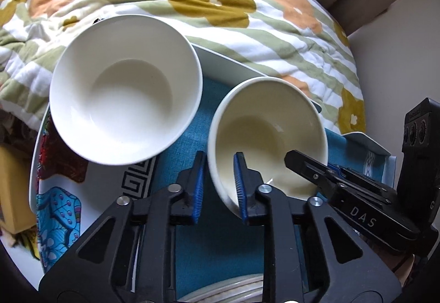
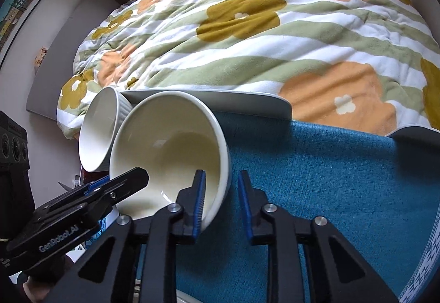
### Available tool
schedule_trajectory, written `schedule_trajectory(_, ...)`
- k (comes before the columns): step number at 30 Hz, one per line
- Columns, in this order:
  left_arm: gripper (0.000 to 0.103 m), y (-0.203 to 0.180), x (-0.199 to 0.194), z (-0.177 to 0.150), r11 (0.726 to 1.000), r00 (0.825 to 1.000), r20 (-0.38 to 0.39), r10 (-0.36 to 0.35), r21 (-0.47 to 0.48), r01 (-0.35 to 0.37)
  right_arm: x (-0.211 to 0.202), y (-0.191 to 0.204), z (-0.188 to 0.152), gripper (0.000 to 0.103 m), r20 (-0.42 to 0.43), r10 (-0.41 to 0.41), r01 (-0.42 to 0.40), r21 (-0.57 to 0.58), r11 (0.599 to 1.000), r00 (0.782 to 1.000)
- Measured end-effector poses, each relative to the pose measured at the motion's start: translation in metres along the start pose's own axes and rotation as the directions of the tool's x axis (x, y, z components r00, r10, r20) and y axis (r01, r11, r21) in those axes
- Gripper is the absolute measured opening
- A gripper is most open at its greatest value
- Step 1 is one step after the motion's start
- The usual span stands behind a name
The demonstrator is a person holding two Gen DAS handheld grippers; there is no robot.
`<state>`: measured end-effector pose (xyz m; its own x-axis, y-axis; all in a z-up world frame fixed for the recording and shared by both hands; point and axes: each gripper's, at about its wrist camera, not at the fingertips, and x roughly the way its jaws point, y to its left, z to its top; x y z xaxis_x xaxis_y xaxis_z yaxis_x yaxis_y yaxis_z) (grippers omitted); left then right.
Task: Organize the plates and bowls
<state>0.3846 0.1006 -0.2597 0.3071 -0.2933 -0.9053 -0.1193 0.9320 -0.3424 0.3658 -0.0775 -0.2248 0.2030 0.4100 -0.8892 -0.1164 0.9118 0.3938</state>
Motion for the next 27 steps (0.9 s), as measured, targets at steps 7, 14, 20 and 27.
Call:
schedule_trajectory(7, 0.013, -0.003, -0.002, 0.000, 0.999, 1.000, 0.007, 0.023, 0.031, -0.023, 0.002, 0.006, 0.001, 0.016, 0.005, -0.027, 0.027, -0.019, 0.999, 1.000)
schedule_trajectory(14, 0.013, -0.017, -0.018, -0.003, 0.996, 0.999, 0.028, 0.034, 0.078, -0.036, -0.012, 0.006, -0.001, 0.016, 0.032, -0.034, 0.035, -0.028, 0.999, 0.999)
schedule_trajectory(20, 0.013, -0.048, -0.055, -0.017, 0.990, 0.997, 0.071, 0.020, 0.136, -0.030, -0.054, 0.004, -0.014, 0.016, 0.084, -0.028, 0.030, -0.026, 0.999, 0.996)
schedule_trajectory(27, 0.013, -0.107, -0.108, -0.064, 0.980, 0.989, 0.148, 0.003, 0.196, -0.033, -0.124, -0.010, -0.051, 0.016, 0.150, -0.016, 0.023, -0.047, 0.999, 0.989)
